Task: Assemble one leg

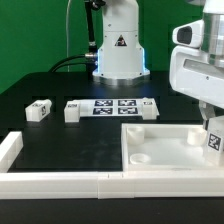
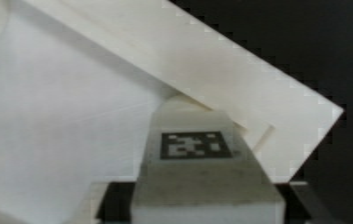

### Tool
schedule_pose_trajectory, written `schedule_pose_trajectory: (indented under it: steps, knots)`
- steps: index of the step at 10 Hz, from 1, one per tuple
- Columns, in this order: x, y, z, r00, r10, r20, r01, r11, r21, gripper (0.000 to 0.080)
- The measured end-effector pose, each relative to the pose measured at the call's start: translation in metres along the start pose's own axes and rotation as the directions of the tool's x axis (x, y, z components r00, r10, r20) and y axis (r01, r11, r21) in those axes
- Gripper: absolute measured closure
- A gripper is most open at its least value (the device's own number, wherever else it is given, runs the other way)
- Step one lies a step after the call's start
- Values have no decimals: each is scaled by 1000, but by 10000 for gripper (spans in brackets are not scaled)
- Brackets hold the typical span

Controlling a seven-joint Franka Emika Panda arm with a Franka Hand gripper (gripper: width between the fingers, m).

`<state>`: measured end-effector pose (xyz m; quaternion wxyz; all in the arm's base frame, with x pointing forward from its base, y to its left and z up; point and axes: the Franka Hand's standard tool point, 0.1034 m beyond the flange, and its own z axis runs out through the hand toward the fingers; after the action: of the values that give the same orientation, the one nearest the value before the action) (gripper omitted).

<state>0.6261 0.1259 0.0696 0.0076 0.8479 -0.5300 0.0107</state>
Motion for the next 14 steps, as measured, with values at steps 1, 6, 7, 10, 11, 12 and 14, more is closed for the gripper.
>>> schedule_pose_trajectory:
  steps: [1,6,7,10,11,12,14]
  knots:
    - [0,0,0,1000,5,0,-5,1000,0,508]
    - [1,2,2,956,-293,7,293,956,0,162]
    - [3,3,2,893,-450,7,450,893,1,153]
    - [2,3,2,612,-791,8,791,612,1,151]
    - [2,3,1,486,-874,9,874,486,0,151]
    - [4,3,-1,367,-930,21,930,368,2,151]
    - [10,5,-2,208,-978,30,978,208,1,151]
